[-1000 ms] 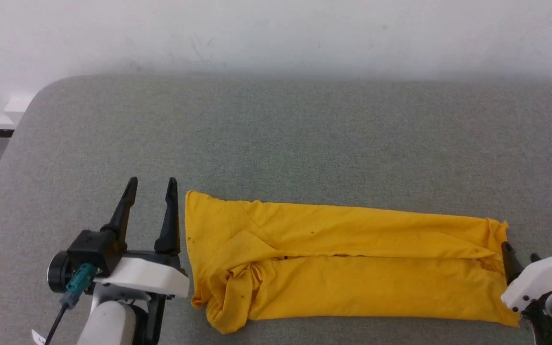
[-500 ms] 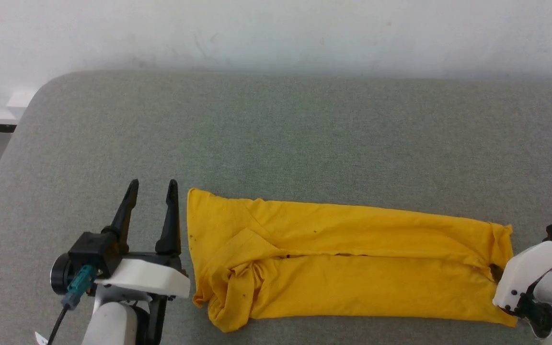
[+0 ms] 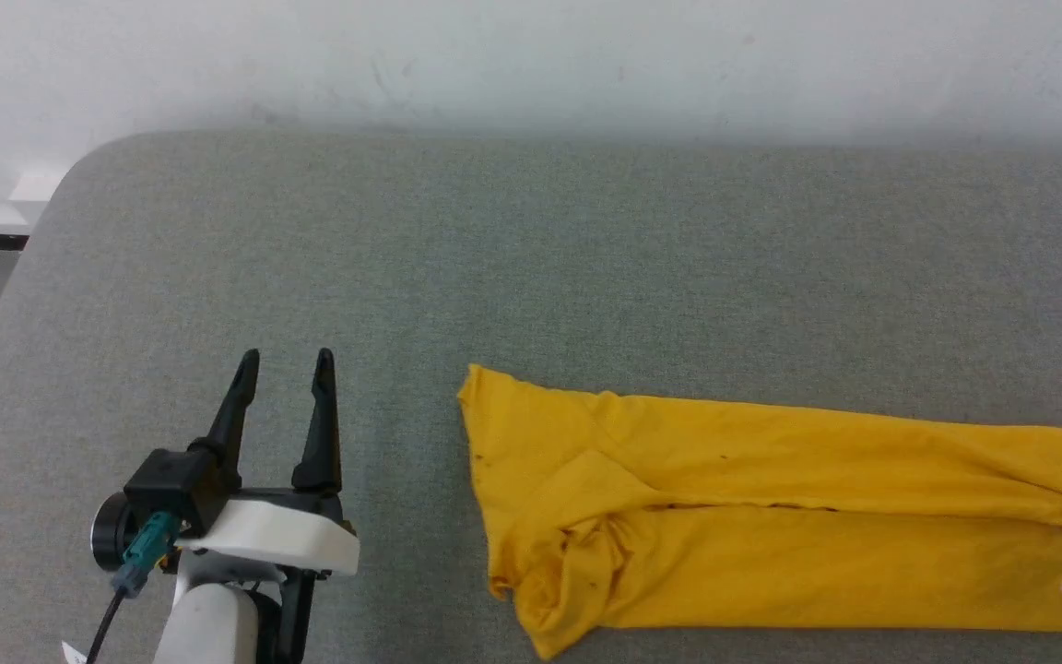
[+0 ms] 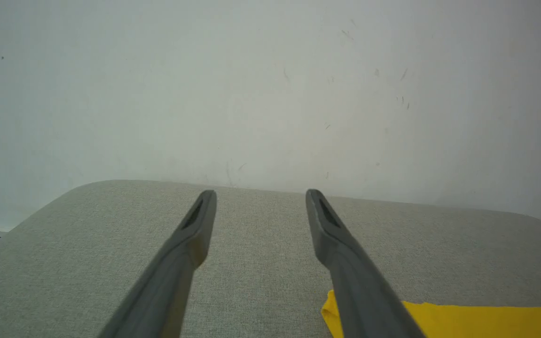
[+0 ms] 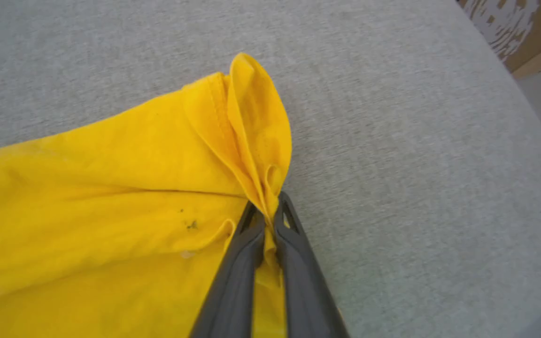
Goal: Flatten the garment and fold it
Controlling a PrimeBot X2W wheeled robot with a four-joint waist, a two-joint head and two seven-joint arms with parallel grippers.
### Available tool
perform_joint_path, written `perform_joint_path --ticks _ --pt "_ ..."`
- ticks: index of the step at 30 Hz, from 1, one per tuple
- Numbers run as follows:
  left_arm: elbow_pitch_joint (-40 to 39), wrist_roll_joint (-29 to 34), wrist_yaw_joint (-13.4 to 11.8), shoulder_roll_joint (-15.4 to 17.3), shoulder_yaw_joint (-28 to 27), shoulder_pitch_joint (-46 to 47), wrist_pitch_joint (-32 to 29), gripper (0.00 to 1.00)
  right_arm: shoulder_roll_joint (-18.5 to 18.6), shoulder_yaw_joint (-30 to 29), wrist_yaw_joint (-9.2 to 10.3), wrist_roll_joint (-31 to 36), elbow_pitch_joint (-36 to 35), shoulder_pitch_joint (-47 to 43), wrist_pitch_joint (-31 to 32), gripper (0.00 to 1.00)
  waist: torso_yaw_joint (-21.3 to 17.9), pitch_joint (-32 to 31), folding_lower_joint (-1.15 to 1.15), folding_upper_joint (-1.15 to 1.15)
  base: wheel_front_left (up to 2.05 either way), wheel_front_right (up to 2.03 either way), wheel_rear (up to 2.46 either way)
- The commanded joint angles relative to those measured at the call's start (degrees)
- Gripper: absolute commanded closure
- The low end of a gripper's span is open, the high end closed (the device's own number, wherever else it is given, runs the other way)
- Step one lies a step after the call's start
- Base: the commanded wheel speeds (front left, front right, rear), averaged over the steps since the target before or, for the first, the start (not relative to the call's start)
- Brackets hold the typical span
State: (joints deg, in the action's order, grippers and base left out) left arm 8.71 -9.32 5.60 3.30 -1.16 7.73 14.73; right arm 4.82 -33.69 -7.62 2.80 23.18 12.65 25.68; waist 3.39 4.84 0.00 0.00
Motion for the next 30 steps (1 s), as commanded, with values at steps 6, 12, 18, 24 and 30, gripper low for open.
perform_joint_path --ticks 6,12,18,24,30 --pt "0.09 1.0 0.65 -0.33 -0.57 -0.05 0.27 0.0 2.53 -3.5 0.13 3.55 1.98 0.85 -3.46 1.0 -0.08 -0.03 0.0 0.0 0.0 0.0 0.0" --pt "-0.04 1.15 0.74 -0.39 -0.93 -1.36 0.27 0.0 0.82 0.34 0.13 1.71 -2.62 -1.23 0.97 1.0 -0.47 -1.29 0.0 0.0 0.0 0.0 0.0" --pt "0.1 1.02 0.86 -0.41 -1.27 -2.14 0.27 0.0 -0.82 8.83 0.13 -4.51 -18.97 -7.72 10.41 1.0 -0.28 -2.13 0.0 0.0 0.0 0.0 0.0" --pt "0.2 0.74 0.82 -0.41 -0.89 -1.83 0.27 0.0 -1.74 20.31 0.13 -11.3 -39.75 -13.12 21.41 1.0 -0.08 -1.79 0.0 0.0 0.0 0.0 0.0" --pt "0.68 0.8 0.88 -0.42 0.03 -0.9 0.27 0.0 -1.6 34.72 0.13 -12.07 -46.23 -11.63 24.18 1.0 0.62 -1.21 0.0 0.0 0.0 0.0 0.0"
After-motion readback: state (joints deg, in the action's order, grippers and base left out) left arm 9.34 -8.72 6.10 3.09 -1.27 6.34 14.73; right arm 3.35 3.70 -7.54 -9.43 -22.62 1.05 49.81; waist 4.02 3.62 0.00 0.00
